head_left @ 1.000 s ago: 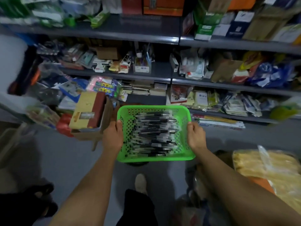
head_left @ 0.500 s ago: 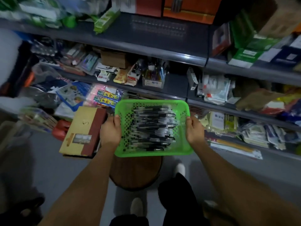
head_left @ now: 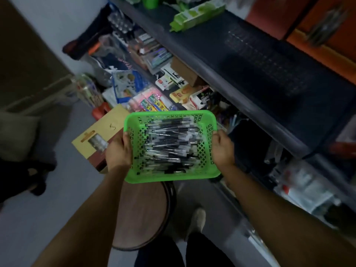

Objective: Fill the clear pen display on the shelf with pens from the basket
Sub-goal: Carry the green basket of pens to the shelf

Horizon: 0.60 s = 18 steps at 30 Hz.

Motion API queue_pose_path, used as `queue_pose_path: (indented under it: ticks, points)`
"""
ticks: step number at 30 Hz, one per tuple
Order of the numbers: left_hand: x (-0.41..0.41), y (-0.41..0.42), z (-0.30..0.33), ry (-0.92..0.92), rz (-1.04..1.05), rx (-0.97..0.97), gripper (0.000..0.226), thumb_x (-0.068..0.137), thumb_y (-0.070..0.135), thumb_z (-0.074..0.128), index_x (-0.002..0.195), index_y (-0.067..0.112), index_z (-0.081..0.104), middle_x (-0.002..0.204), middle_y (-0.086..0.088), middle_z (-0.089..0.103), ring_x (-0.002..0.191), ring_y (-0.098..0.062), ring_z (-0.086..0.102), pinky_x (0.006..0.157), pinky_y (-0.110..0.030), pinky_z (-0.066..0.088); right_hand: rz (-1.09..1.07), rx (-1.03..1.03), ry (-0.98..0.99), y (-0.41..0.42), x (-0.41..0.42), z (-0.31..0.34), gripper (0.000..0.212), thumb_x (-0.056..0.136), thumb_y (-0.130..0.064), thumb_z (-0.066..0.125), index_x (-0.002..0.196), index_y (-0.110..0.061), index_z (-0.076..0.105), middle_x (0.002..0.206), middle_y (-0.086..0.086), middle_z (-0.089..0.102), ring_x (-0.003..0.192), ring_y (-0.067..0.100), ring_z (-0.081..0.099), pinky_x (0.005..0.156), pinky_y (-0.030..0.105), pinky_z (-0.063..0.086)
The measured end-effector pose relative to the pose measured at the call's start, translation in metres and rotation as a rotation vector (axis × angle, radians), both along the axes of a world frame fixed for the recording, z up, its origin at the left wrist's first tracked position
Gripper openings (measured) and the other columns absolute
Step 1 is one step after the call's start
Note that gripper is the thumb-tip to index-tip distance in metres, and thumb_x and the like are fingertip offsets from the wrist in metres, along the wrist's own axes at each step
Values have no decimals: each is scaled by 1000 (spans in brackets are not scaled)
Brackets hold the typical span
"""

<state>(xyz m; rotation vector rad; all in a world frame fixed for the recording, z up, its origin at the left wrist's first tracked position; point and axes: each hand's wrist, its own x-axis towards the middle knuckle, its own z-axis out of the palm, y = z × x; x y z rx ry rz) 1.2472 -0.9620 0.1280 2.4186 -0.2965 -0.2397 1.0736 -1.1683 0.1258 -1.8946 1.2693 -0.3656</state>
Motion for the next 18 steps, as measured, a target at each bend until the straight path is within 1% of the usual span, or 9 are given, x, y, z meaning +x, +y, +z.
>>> queue_pose_path:
  ticks: [1,4,7,10,13,16,18]
  points:
    - [2,-1,0,-11,19,8,42,102,34,30,91,0,52,86,-25,57,83,-39,55,64,-33,29,29,-8,3,-6,7,-2,29,102,-23,37,79,-8,44,69,7,48,69,23,46,62,31,29]
    - [11,-2,-1,-20,88,19,39,102,34,30,81,5,45,78,-23,52,81,-42,55,62,-34,28,107,-47,-1,-20,31,-11,26,101,-22,38,78,-12,44,74,11,49,70,22,47,63,31,31]
    - [22,1,-9,-42,171,13,39,101,34,31,76,6,41,80,-30,55,77,-43,55,59,-35,28,165,-47,-15,-29,59,-20,25,100,-25,39,78,-16,45,75,11,49,70,23,49,63,36,35]
    - [33,10,-19,-50,233,9,40,101,35,31,77,5,44,81,-30,57,76,-43,55,60,-37,32,258,-54,-10,-31,87,-25,24,100,-24,40,78,-16,44,73,12,50,67,25,47,60,36,31]
    - [50,18,-29,-44,296,5,42,101,33,32,82,1,50,86,-32,60,81,-45,56,62,-38,34,329,-58,-20,-31,122,-35,27,100,-22,40,75,-15,42,69,14,48,65,27,46,59,39,33]
    - [74,25,-43,-23,367,-21,37,102,31,33,77,4,43,87,-34,58,82,-46,55,61,-35,28,384,-54,-15,-29,165,-52,36,101,-22,40,65,-18,36,69,15,47,65,26,45,58,36,29]
    - [92,31,-57,-3,427,-26,35,102,31,33,76,7,40,87,-34,58,82,-46,54,61,-35,27,434,-43,-23,-26,198,-65,35,101,-21,40,66,-19,37,66,13,45,64,24,44,58,34,28]
